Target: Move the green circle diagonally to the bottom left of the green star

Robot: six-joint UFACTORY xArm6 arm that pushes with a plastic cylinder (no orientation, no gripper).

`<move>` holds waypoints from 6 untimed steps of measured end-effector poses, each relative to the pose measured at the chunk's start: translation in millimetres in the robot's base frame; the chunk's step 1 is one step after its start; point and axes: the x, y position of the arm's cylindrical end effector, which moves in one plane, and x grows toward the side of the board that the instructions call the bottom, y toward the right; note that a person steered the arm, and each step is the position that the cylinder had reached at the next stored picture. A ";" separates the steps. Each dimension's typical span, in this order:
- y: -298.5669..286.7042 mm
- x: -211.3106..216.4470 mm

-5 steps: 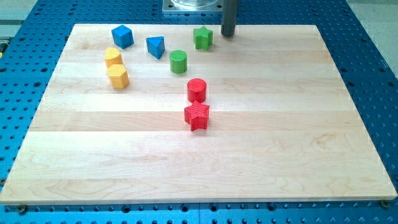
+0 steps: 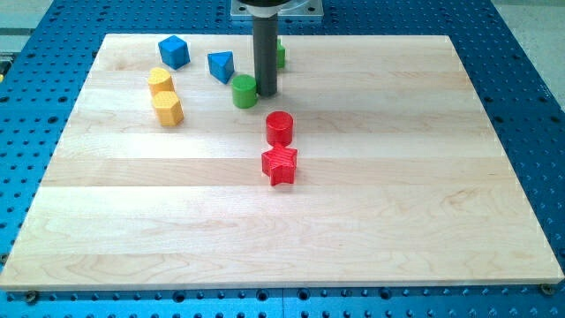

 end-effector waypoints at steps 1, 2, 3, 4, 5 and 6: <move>37.8 -14.7; 5.1 -49.8; -9.8 -43.4; 22.6 -59.5; 44.7 -66.4; 123.5 -18.7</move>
